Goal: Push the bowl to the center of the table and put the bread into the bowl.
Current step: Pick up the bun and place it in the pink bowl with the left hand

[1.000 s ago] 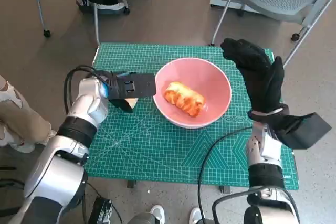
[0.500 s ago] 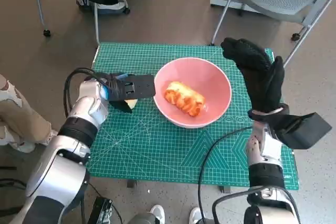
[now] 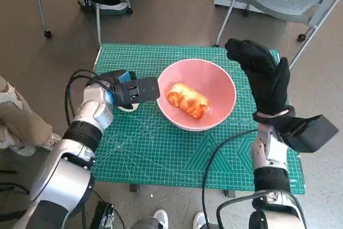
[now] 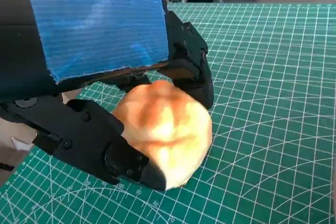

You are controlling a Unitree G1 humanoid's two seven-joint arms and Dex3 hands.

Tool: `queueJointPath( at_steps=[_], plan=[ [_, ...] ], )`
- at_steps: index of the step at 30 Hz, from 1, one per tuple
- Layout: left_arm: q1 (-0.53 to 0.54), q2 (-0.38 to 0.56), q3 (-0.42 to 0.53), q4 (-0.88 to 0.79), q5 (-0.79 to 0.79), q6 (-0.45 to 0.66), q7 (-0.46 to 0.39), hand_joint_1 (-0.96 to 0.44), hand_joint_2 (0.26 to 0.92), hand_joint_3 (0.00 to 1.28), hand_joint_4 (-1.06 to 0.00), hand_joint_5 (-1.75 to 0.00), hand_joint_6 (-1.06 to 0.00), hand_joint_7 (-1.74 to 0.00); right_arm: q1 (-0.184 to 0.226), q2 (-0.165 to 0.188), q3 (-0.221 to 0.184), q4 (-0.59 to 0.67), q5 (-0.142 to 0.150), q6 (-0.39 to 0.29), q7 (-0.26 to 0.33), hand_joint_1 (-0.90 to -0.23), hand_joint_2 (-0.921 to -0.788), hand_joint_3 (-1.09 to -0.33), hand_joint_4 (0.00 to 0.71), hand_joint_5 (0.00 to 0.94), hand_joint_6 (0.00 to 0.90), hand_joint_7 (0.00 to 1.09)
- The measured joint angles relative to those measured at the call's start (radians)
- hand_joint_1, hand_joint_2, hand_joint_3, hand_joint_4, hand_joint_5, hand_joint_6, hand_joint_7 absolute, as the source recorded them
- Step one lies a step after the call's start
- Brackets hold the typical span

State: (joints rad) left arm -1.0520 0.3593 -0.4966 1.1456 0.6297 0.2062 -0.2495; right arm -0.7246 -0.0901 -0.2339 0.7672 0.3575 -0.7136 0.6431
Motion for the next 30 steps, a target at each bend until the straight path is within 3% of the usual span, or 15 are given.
queueJointPath(
  at_steps=[7, 21, 25, 30],
  plan=[
    [0.003, 0.013, 0.001, 0.000, -0.002, -0.033, -0.006, 0.00, 0.908, 0.13, -0.50, -1.49, -0.75, -0.89, 0.000, 0.000, 0.000, 0.002, 0.000, 0.000, 0.002, -0.665, -0.921, -0.753, 0.227, 0.000, 0.075, 0.51],
    [0.003, 0.034, 0.009, -0.036, -0.009, -0.039, -0.046, 0.00, 0.890, 0.16, -0.51, -1.51, -0.78, -0.83, 0.000, 0.000, -0.001, 0.006, 0.001, 0.000, 0.011, -0.666, -0.921, -0.753, 0.227, 0.000, 0.073, 0.51],
    [0.005, 0.046, 0.021, -0.081, -0.015, -0.038, -0.066, 0.00, 0.775, 0.35, -0.58, -1.49, -0.74, -0.89, 0.000, 0.000, -0.002, 0.006, 0.001, 0.000, 0.016, -0.666, -0.921, -0.753, 0.227, 0.000, 0.073, 0.51],
    [0.023, 0.083, 0.052, -0.231, -0.020, -0.004, -0.104, 0.00, 0.720, 0.44, -0.63, -1.45, -0.71, -0.94, 0.000, -0.002, -0.002, 0.006, 0.002, 0.000, 0.019, -0.666, -0.921, -0.753, 0.226, 0.000, 0.072, 0.52]
  ],
)
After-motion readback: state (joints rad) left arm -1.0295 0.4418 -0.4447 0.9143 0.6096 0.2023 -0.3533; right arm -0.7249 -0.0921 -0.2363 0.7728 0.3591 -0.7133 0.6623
